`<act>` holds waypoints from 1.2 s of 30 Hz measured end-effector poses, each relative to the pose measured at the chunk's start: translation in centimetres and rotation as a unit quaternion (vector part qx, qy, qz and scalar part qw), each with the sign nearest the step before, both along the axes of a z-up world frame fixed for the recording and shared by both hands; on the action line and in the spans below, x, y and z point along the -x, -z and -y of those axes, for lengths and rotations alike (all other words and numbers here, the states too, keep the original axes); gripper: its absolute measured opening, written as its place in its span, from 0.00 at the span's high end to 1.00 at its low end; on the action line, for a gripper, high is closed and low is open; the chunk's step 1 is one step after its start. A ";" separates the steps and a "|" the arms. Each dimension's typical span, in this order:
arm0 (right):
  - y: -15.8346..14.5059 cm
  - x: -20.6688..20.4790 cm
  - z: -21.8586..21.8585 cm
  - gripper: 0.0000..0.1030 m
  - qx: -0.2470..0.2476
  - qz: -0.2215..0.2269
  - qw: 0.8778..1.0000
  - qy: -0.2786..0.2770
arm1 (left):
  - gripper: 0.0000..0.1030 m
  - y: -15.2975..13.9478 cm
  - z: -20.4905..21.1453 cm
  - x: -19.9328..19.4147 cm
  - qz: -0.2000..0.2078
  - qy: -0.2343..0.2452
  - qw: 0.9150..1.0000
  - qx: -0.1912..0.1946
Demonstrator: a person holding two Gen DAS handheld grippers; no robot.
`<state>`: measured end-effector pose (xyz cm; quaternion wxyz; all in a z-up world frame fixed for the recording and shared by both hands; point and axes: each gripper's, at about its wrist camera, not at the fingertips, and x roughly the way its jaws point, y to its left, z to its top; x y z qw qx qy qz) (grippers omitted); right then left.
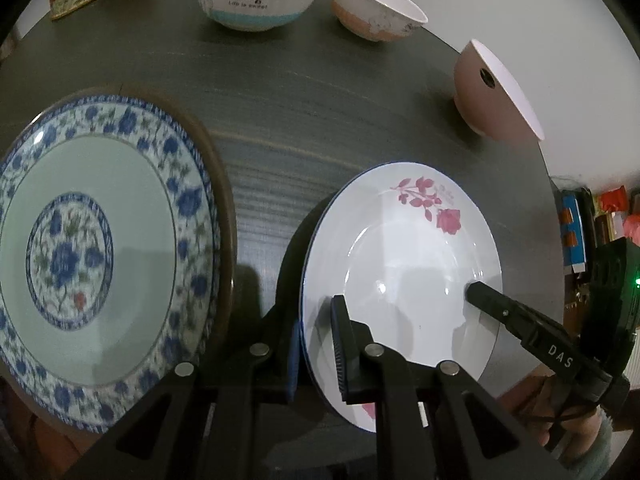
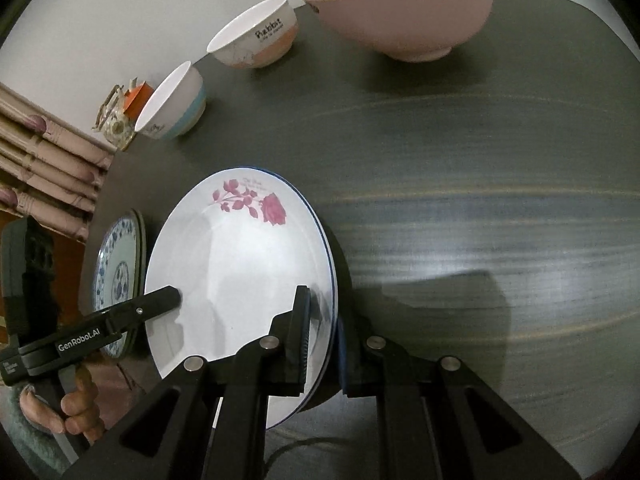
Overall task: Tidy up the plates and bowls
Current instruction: 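Close both tools on the white plate rim and lift it, then carry the white pink-flowered plate with both tools over the blue-and-white plates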
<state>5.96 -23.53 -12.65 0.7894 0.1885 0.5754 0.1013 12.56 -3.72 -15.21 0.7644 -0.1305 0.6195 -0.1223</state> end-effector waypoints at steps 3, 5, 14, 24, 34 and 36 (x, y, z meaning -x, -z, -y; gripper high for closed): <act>0.0 0.8 -0.2 0.88 0.002 -0.006 1.000 -0.002 | 0.86 0.0 -0.2 0.5 -0.002 0.002 1.000 0.000; 0.0 1.3 -0.3 0.88 0.005 -0.010 1.000 -0.005 | 0.86 0.0 -0.3 0.7 -0.003 0.004 1.000 0.001; -0.2 1.9 -0.7 0.87 0.017 -0.022 0.999 -0.017 | 0.86 0.1 -0.5 0.7 -0.010 0.013 1.000 0.010; -0.1 1.3 -0.6 0.85 0.008 -0.035 0.999 -0.025 | 0.85 0.1 -0.4 -0.2 -0.018 0.014 1.000 0.013; -0.2 1.3 -0.8 0.86 0.022 -0.027 0.999 -0.033 | 0.86 -0.1 -0.3 -0.1 -0.001 0.026 1.000 0.001; -0.3 1.4 -0.9 0.86 0.026 -0.022 0.999 -0.033 | 0.86 -0.2 -0.1 0.0 0.001 0.027 1.000 -0.001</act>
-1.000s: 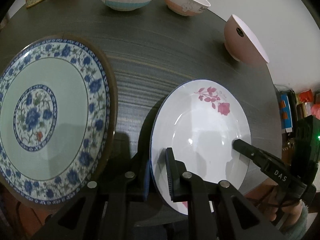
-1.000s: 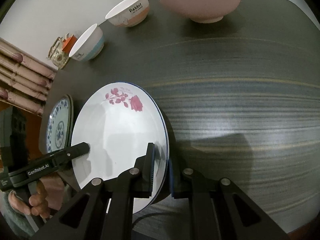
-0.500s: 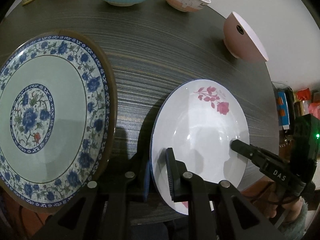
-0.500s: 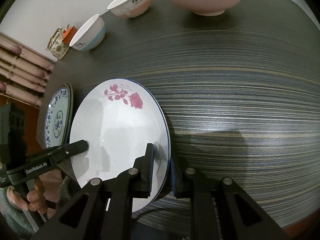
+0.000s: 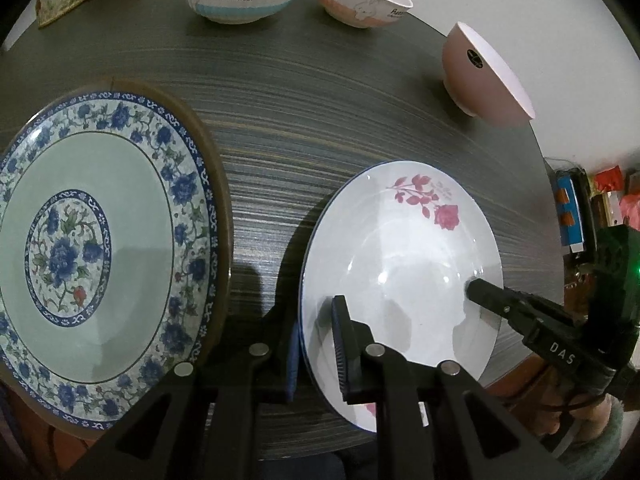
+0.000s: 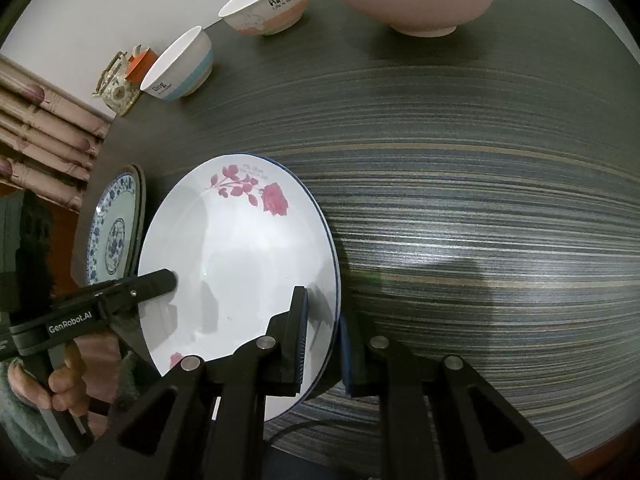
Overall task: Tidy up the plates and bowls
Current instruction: 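Carry the white pink-flowered plate with both tools over the blue-and-white plates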
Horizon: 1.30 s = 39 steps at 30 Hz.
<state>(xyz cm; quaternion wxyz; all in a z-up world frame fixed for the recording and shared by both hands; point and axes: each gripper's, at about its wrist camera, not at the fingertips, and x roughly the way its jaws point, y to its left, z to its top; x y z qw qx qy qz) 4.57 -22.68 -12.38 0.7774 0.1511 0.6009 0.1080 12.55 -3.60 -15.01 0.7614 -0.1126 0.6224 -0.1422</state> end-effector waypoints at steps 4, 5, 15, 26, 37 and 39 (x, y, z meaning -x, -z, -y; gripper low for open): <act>-0.3 0.1 -0.1 0.87 0.005 0.005 1.000 0.000 | 0.86 -0.3 -0.2 0.2 0.007 0.000 1.000 -0.002; -0.4 0.1 -0.1 0.87 0.005 0.006 1.000 0.000 | 0.86 -0.4 -0.3 0.3 0.009 -0.001 1.000 -0.003; -1.9 -0.2 -0.7 0.87 0.012 0.026 1.000 -0.004 | 0.86 -2.3 -1.8 0.5 0.032 -0.010 0.999 -0.005; -4.5 -1.8 -3.4 0.87 0.009 0.054 0.998 -0.023 | 0.86 -5.3 -6.9 1.0 0.062 -0.049 0.997 -0.017; -6.4 -4.2 -9.7 0.87 0.001 0.072 0.995 -0.066 | 0.86 -6.9 -14.1 2.8 0.080 -0.116 0.990 -0.027; -6.6 -4.6 -11.3 0.87 0.001 0.075 0.994 -0.077 | 0.86 -6.8 -15.7 3.2 0.080 -0.131 0.988 -0.029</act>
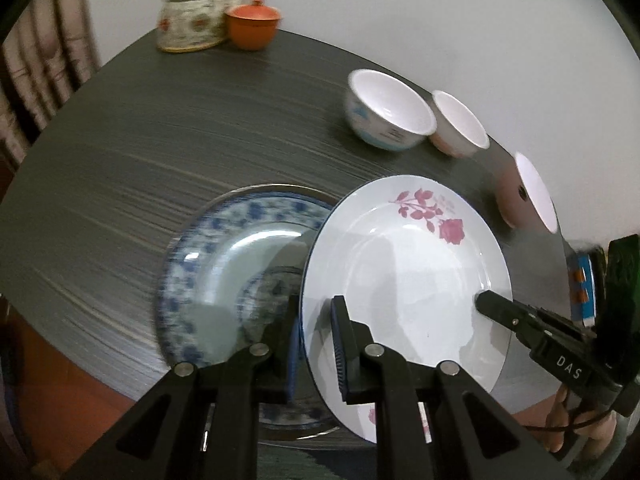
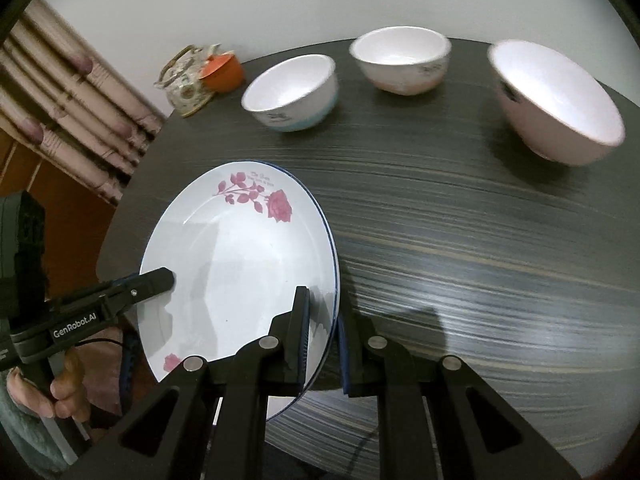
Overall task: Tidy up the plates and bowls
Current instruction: 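Carry the white pink-flowered plate with both tools over the blue-and-white plates, then lower the white plate onto the blue-and-white plate stack with both tools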
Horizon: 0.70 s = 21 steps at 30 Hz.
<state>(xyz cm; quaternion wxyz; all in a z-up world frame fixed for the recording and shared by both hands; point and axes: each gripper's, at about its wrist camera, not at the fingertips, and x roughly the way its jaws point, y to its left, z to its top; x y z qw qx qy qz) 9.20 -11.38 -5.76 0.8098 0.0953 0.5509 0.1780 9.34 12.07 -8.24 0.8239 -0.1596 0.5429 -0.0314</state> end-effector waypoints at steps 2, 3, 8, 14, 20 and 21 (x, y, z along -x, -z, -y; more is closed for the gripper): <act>-0.1 -0.3 -1.4 0.87 0.000 0.000 1.000 -0.010 | 0.86 0.2 -1.2 0.3 -0.002 -0.014 1.000 0.000; 0.0 -0.4 -1.9 0.87 0.000 -0.001 1.000 -0.013 | 0.86 0.4 -1.8 0.5 -0.002 -0.020 1.000 -0.001; 0.6 -0.8 -5.0 0.87 0.002 -0.008 0.999 -0.031 | 0.86 1.2 -4.6 1.5 -0.010 -0.050 0.999 0.000; 2.0 -1.1 -8.0 0.87 0.007 -0.019 0.999 -0.048 | 0.86 2.5 -6.0 1.9 -0.020 -0.069 0.997 0.003; 3.1 -1.2 -9.0 0.87 0.013 -0.029 0.998 -0.048 | 0.86 3.4 -6.0 1.3 -0.025 -0.070 0.997 0.011; 3.2 -1.3 -9.1 0.87 0.014 -0.031 0.998 -0.048 | 0.86 3.5 -6.0 1.3 -0.025 -0.070 0.997 0.011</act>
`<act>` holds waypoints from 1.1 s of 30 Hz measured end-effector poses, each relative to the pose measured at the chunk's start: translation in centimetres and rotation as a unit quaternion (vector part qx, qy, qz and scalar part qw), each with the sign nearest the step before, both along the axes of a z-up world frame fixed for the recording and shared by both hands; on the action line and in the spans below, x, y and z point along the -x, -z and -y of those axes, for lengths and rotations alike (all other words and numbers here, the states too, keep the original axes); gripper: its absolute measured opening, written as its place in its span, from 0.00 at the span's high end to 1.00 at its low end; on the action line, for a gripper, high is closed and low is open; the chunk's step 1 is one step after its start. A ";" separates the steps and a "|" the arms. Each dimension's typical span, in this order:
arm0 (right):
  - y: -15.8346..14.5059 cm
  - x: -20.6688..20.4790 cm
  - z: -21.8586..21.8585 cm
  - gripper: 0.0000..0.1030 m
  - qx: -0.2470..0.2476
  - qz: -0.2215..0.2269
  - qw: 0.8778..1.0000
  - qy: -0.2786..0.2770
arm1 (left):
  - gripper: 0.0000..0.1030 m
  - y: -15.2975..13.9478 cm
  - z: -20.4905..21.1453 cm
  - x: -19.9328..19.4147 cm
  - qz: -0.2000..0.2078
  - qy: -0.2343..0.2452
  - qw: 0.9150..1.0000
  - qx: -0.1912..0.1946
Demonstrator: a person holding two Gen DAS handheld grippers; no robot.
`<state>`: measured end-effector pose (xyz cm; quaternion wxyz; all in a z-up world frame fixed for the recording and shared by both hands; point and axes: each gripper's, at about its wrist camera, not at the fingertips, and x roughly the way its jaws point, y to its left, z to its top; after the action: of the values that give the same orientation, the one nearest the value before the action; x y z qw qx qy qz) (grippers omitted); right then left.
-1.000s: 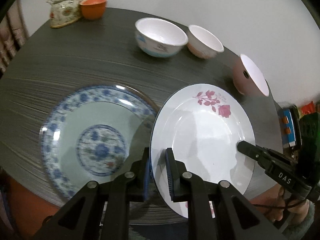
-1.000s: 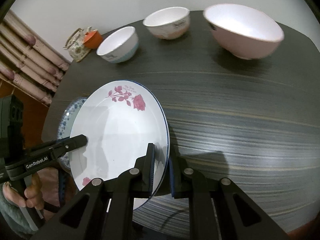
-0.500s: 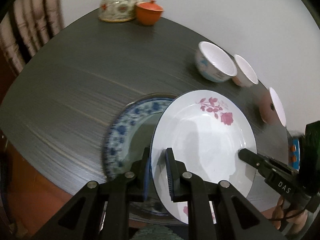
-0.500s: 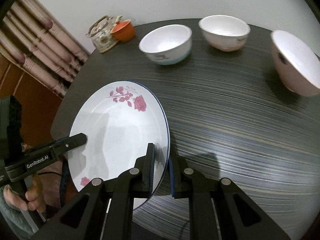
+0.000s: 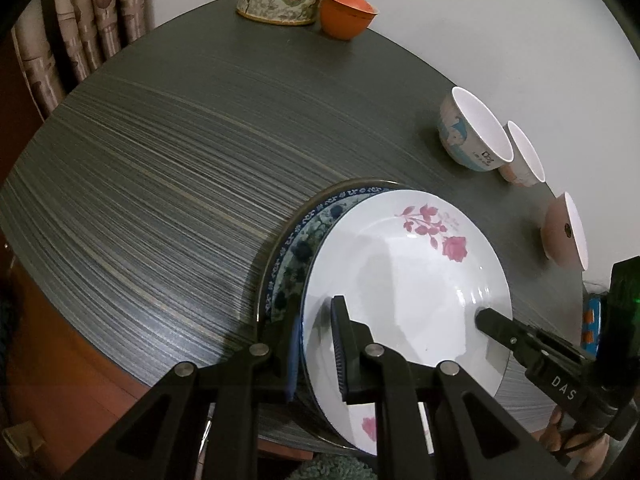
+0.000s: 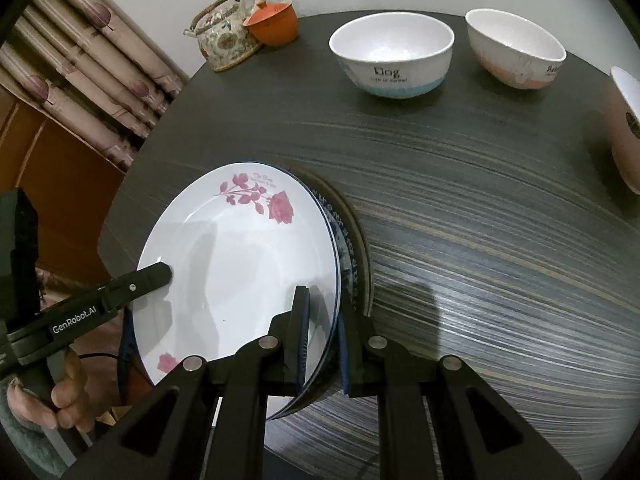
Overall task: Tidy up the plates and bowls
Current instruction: 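Lower the white plate onto the blue-and-white plate stack with both tools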
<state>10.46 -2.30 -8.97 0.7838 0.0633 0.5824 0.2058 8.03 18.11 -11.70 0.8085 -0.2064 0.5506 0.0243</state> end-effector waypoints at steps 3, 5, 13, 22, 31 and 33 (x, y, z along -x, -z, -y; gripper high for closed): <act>0.2 -0.1 -0.1 0.87 0.001 -0.003 1.000 0.000 | 0.86 0.2 -0.2 0.0 -0.002 0.001 1.000 0.001; 0.5 -0.3 -0.3 0.87 0.001 -0.006 1.000 0.001 | 0.86 0.4 -0.3 -0.1 -0.004 0.001 1.000 0.001; 1.1 -0.5 -0.6 0.87 0.001 -0.013 1.000 0.002 | 0.86 0.5 -0.5 -0.2 -0.001 -0.004 1.000 -0.005; 1.1 -0.7 -1.0 0.85 0.006 -0.009 1.000 -0.002 | 0.86 0.6 -0.6 -0.3 0.003 -0.011 1.000 -0.001; 0.9 -0.1 -1.5 0.75 0.014 -0.004 1.000 -0.010 | 0.83 0.5 -0.6 -0.5 0.001 -0.010 1.000 0.002; 0.8 -0.1 -1.5 0.74 0.015 -0.006 1.000 -0.011 | 0.82 0.5 -0.5 -0.6 0.001 -0.008 1.000 -0.001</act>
<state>10.53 -0.81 -9.76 0.7792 0.0464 0.5904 0.2051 8.66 18.62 -12.21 0.8091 -0.2104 0.5478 0.0308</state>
